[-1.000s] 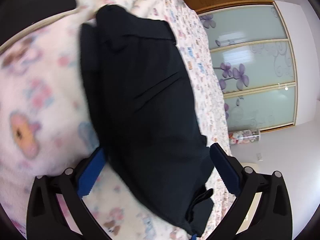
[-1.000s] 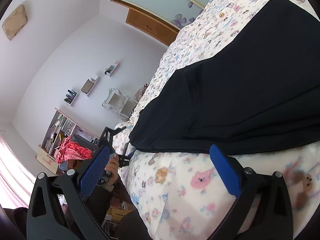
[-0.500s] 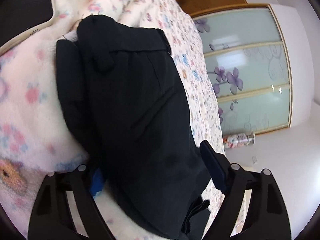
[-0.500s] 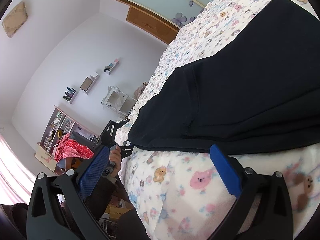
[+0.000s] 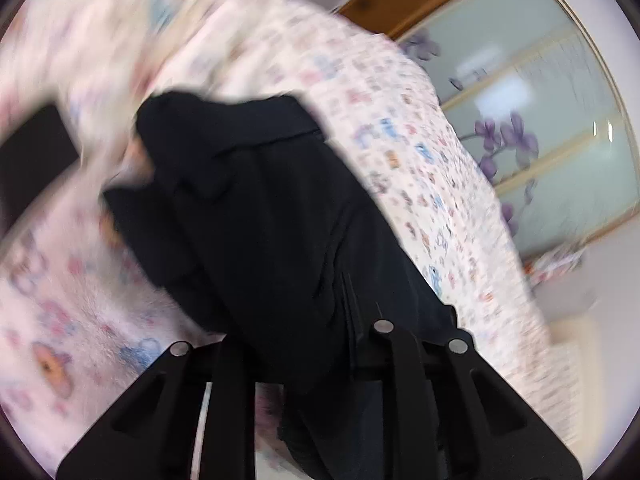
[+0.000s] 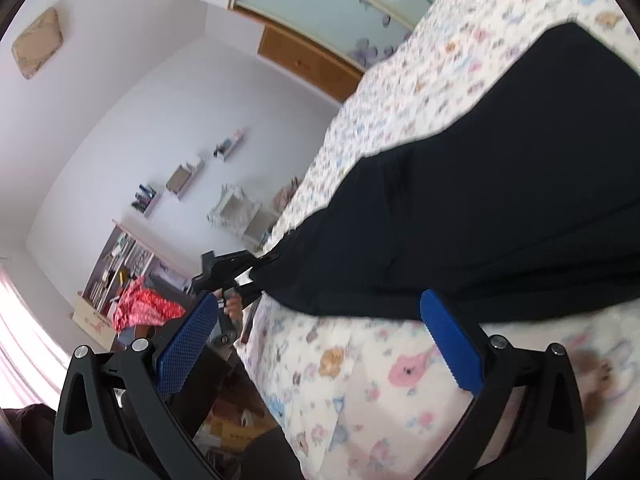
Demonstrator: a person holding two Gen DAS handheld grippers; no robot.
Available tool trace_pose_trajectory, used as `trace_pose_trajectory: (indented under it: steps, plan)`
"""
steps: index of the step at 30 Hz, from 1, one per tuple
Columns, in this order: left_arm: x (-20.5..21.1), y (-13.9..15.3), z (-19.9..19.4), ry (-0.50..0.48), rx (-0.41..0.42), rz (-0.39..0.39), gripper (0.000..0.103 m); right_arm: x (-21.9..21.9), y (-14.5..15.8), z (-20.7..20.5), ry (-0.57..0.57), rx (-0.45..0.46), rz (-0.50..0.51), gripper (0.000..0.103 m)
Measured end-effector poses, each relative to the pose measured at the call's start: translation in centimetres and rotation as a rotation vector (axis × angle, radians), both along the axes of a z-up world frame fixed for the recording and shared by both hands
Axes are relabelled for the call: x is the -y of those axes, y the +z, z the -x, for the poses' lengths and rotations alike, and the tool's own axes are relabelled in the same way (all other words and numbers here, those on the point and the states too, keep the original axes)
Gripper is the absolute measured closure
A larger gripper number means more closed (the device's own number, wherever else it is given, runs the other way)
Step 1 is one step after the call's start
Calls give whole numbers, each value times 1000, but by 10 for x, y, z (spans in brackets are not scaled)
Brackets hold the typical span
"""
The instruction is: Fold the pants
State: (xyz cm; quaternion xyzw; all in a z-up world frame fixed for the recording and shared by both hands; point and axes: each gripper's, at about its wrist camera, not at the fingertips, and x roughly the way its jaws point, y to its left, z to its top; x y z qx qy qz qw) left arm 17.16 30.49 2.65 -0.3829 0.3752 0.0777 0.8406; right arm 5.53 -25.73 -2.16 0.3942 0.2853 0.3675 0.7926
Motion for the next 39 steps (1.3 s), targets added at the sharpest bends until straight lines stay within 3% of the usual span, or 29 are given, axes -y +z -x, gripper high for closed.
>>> trace_pose_trajectory:
  steps: [7, 10, 14, 17, 20, 24, 27, 35, 37, 39]
  plan:
    - [117, 83, -4, -184, 90, -494, 85, 48, 12, 10, -257, 25, -41, 1]
    - [176, 108, 5, -287, 161, -627, 85, 75, 9, 15, -388, -4, -82, 1]
    - [260, 129, 20, -438, 266, -707, 86, 105, -3, 19, -503, -62, -171, 1]
    - [325, 124, 44, -570, 318, -757, 86, 117, -12, 18, -536, -102, -240, 1]
    - [377, 93, 60, -689, 296, -737, 86, 121, -19, 14, -518, -130, -295, 1]
    - [425, 34, 77, -811, 182, -722, 86, 128, -25, 13, -528, -152, -322, 1]
    - [429, 19, 88, -768, 198, -748, 86, 132, -29, 12, -524, -159, -341, 1]
    - [428, 45, 99, -695, 249, -654, 87, 128, -36, 1, -437, -177, -420, 1]
    - [445, 37, 109, -744, 272, -718, 86, 132, -40, 0, -429, -191, -451, 1]
    - [461, 16, 112, -791, 228, -799, 83, 134, -46, 0, -431, -206, -475, 1]
